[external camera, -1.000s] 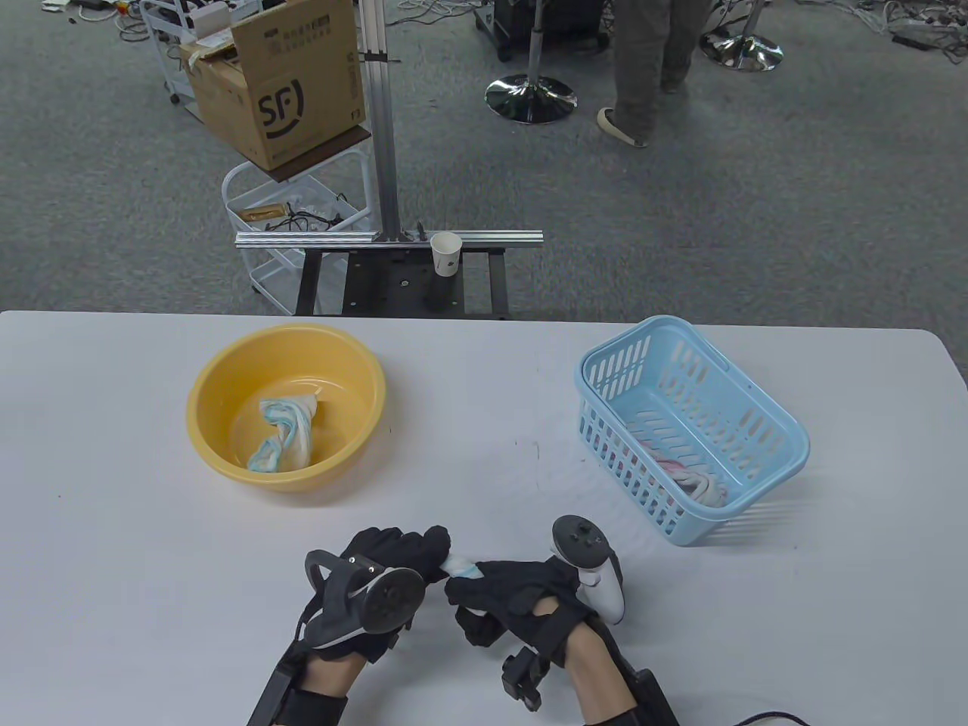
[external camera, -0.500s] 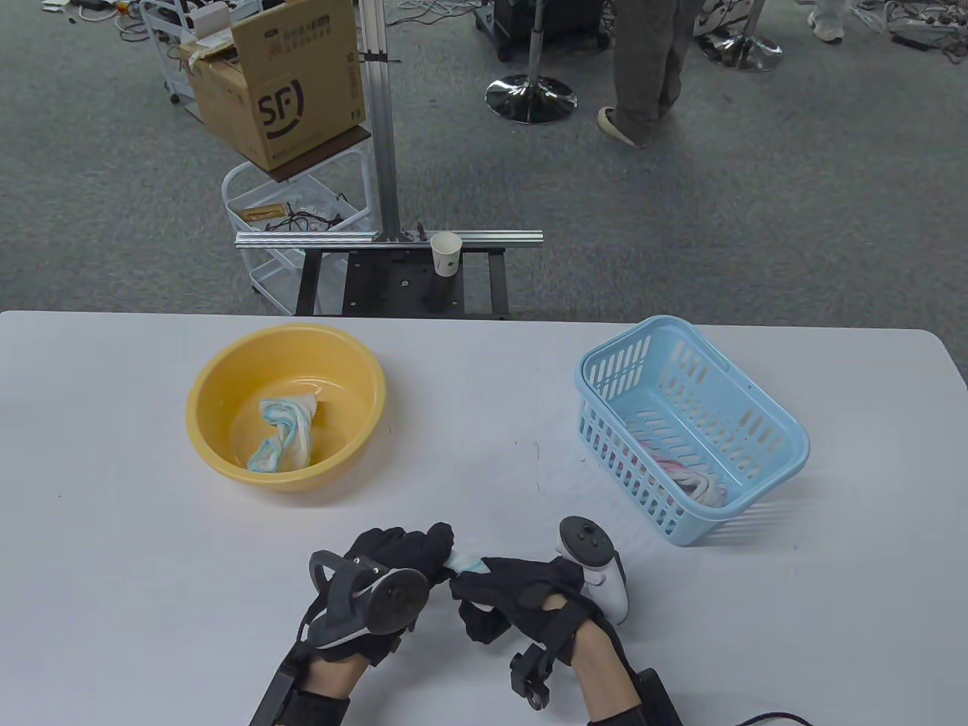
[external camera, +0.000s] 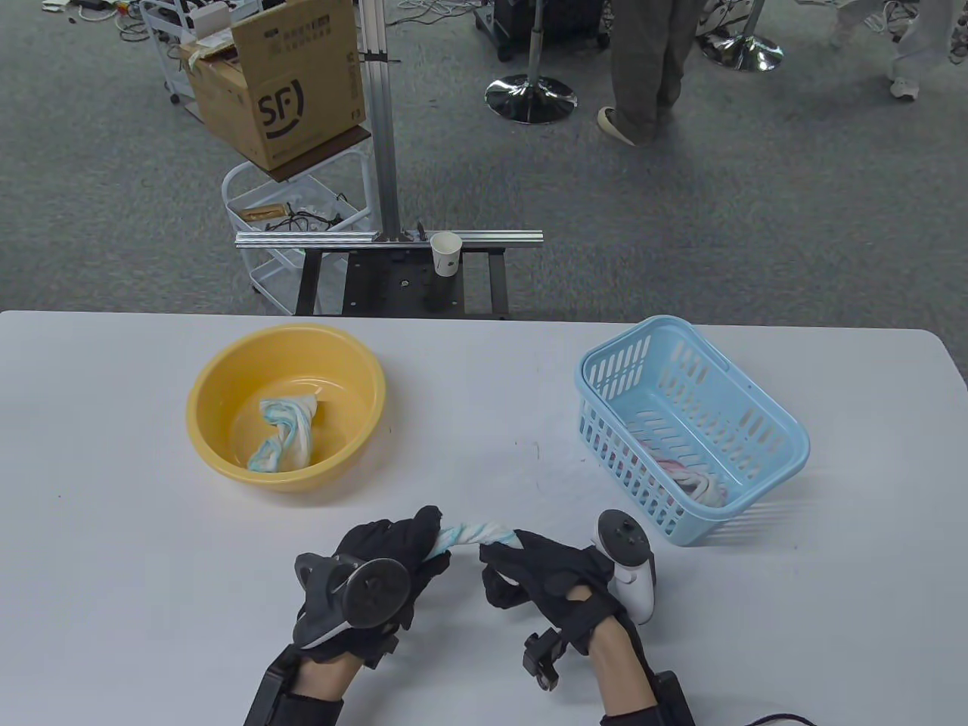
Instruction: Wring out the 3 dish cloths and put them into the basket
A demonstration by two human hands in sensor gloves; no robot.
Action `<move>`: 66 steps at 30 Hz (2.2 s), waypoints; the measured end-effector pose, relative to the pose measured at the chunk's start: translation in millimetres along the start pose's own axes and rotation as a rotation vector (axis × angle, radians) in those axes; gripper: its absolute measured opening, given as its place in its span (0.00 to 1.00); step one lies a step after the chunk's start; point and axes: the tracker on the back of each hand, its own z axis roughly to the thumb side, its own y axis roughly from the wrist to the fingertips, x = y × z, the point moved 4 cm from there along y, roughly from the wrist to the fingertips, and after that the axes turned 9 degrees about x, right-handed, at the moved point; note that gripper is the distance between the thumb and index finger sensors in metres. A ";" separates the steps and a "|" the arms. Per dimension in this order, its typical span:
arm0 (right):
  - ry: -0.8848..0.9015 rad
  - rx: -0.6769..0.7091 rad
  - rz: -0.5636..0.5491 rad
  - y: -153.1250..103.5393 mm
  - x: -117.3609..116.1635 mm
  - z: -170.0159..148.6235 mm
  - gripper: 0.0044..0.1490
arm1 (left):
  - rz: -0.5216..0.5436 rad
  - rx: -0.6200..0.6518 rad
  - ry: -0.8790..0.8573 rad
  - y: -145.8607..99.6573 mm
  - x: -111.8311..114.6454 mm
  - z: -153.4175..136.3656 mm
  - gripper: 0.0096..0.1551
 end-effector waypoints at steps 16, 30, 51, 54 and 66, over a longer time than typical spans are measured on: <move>-0.406 0.427 -0.544 -34.8 52.5 120.0 0.40 | -0.025 -0.084 -0.080 -3.9 10.1 -21.4 0.41; -0.995 0.014 -0.964 -67.2 149.6 156.7 0.45 | -0.071 -0.084 -0.103 -2.0 20.5 -19.6 0.40; -1.179 0.010 -0.807 -57.7 127.5 137.0 0.51 | -0.113 -0.112 -0.116 -2.5 26.8 -24.4 0.40; -1.227 0.086 -0.738 -47.4 105.2 138.9 0.51 | -0.117 -0.129 -0.105 -3.1 26.1 -25.9 0.41; -1.352 0.294 -0.409 -3.9 5.8 102.5 0.55 | -0.134 -0.252 -0.050 -9.4 29.2 -44.8 0.51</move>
